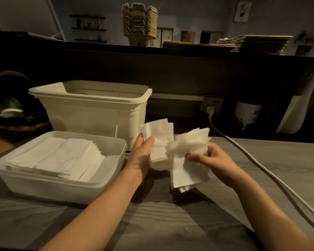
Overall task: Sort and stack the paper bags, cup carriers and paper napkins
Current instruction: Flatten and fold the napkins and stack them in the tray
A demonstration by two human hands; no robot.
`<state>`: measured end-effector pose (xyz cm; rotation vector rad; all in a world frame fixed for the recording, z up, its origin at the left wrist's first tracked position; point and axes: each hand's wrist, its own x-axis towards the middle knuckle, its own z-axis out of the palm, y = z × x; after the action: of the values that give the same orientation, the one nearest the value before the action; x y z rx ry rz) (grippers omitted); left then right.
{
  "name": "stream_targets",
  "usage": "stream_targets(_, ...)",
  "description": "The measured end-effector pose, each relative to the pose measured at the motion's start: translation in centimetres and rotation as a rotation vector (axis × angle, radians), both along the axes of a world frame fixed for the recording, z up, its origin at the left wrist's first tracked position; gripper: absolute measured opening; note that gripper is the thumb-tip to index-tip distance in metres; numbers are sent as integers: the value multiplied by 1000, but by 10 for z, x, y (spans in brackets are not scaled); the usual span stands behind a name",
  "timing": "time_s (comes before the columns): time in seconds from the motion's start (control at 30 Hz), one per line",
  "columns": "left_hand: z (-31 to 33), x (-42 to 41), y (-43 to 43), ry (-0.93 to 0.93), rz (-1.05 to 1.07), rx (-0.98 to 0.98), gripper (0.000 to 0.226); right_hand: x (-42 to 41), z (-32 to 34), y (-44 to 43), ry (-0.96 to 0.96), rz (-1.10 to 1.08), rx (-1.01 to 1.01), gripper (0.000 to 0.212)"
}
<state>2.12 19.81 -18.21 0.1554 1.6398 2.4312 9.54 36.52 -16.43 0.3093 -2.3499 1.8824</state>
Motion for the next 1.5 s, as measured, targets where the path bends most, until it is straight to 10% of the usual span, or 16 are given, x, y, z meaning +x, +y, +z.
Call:
stream_targets(0.2,2,1,9,228,24,-341,37,-1,4,-3,-75,-3,-435,29)
stream_targets(0.73,-11,14,17,173,-127,-259,27,-21,-23,-23,42,-434,-2,21)
stream_targets(1.07,-9,12,11,472,-344,-703,63,-20,-29,-14,-59,-171,-229,87)
stream_targets(1.3,-2,2,-4,603,30,-623,54,-20,-21,9,43,-201,-194,55)
stream_targets(1.5,-1,1,-10,728,89,-737,46,-23,-26,14,90,-278,302,37)
